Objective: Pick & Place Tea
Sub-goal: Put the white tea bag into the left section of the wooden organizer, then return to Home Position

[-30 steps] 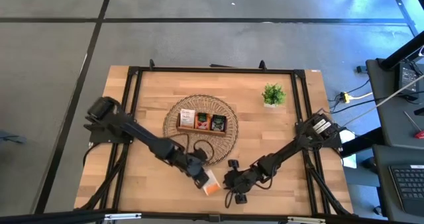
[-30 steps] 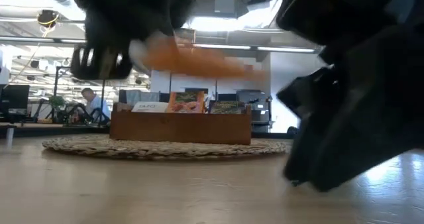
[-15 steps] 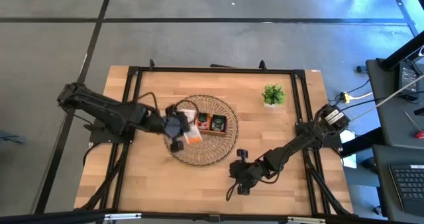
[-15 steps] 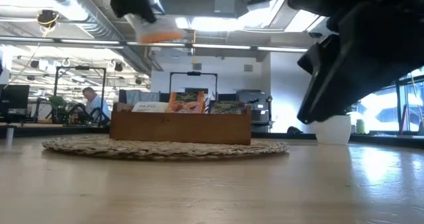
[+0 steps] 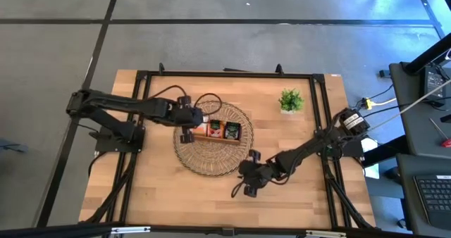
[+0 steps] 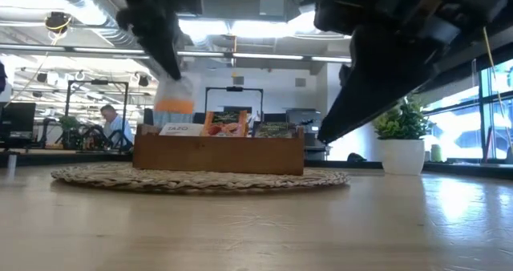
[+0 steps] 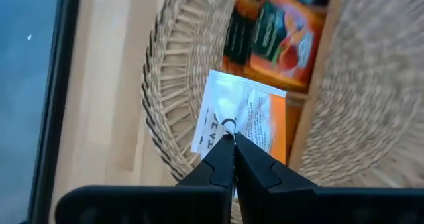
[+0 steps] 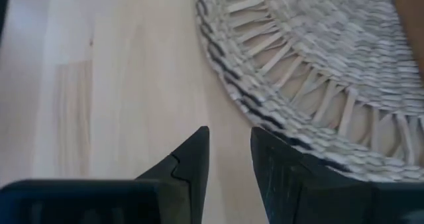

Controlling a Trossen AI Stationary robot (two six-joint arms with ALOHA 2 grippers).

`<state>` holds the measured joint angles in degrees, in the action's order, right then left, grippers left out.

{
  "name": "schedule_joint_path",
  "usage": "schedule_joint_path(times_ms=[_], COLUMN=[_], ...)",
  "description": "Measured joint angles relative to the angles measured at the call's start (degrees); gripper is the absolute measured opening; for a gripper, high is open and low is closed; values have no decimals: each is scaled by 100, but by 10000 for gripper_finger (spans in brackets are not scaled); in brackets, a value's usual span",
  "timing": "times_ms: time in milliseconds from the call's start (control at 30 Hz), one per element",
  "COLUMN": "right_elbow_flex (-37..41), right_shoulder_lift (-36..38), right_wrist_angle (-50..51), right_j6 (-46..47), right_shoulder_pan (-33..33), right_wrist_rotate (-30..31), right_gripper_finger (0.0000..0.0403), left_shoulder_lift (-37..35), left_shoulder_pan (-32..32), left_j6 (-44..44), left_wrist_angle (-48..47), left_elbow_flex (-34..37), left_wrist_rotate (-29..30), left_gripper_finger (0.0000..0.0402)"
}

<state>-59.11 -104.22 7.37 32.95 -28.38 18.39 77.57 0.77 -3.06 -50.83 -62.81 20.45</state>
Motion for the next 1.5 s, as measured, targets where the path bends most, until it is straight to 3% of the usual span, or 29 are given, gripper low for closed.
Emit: schedule_joint_path(times_ms=[533,967,1333,1500], right_elbow_flex=[-7,-7,-7,-5], right_shoulder_lift=[9,9,13,153], right_wrist_angle=[-21,-10,11,178], right_j6=[-17,-15,-15,313], right_shoulder_pan=[142,142,142,142], right_wrist_rotate=[0,-43,-52,-58], right_gripper_finger=[115,115,115,115], left_shoulder_lift=[997,996,905,372], left_shoulder_pan=[-93,-87,-106,-300], left_j6=[702,78,-328,-847], left_wrist_angle=[406,214,-1,-77], left_elbow_flex=[0,0,-4,-4], left_wrist_rotate=[2,-83,-240,-437], left_gripper_finger=[6,18,87,97])
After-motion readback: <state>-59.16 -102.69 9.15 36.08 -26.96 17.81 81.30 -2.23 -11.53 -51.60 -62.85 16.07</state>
